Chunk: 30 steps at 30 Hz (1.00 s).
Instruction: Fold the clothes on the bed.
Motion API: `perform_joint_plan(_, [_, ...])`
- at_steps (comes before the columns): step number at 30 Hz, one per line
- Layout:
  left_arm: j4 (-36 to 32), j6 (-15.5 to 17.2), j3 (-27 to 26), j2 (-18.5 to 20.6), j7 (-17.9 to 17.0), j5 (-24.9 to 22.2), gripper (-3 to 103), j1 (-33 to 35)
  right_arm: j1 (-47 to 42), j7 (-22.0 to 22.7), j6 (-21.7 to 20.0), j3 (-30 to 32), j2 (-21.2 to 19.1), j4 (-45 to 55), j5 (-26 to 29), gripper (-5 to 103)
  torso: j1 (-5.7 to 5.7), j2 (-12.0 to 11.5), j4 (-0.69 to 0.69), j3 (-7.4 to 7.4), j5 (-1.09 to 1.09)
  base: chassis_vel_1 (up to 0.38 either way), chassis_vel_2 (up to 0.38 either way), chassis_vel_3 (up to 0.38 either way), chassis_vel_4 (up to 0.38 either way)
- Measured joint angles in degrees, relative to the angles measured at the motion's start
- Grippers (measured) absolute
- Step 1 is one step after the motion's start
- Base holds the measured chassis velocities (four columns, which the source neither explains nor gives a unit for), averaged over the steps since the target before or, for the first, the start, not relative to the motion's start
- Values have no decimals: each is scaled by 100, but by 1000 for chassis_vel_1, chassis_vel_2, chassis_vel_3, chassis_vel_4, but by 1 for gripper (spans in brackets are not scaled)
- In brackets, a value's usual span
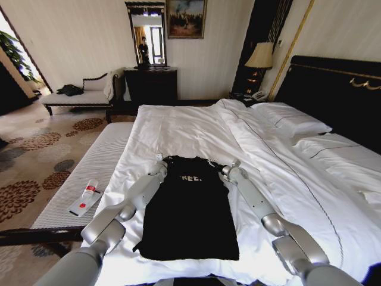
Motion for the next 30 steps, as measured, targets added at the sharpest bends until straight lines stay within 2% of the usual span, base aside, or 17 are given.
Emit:
perform_joint_plan(4, [8, -7, 1, -16, 5, 5, 1, 9, -10, 9, 18, -12, -72, 0, -33, 48, 0, 0, 1, 0, 0, 0, 0, 0, 0])
perform_joint_plan(6, [9, -7, 4, -16, 5, 5, 1, 9, -10, 9, 19, -14, -75, 1, -34, 48, 0, 0, 1, 0, 0, 0, 0, 0, 0])
perform_joint_plan(10, [7, -10, 10, -3, 0, 8, 1, 8, -8, 9, 20, -37, -83, 18, -38, 25, 0, 0, 3, 0, 0, 0, 0, 0, 0])
perform_joint_plan(12, [4, -11, 11, -1, -1, 8, 1, 8, -7, 9, 21, -39, -84, 19, -40, 25, 0, 0, 2, 0, 0, 0, 0, 0, 0])
perform_joint_plan(15, [-28, -18, 12, 15, -13, 15, 1, 13, -13, 9, 33, -47, -100, 42, -58, 9, 0, 0, 2, 0, 0, 0, 0, 0, 0])
perform_joint_plan(16, [-28, -18, 12, 15, -13, 15, 1, 13, -13, 9, 33, -47, -100, 42, -58, 9, 0, 0, 2, 0, 0, 0, 0, 0, 0])
perform_joint_plan(17, [-43, -21, 10, 18, -22, 19, 1, 21, -27, 9, 40, -50, -112, 61, -66, 4, 0, 0, 2, 0, 1, 0, 0, 0, 0])
perform_joint_plan(21, [-89, -35, 5, 30, -30, 32, 1, 39, -55, 10, 63, -62, -159, 114, -96, 1, 0, 0, 2, 0, 0, 0, 0, 0, 0])
perform_joint_plan(30, [-222, -47, -30, 100, -34, -1, 1, 77, -107, 18, 323, -189, -261, 272, -361, 0, 0, 0, 2, 0, 1, 0, 0, 0, 0])
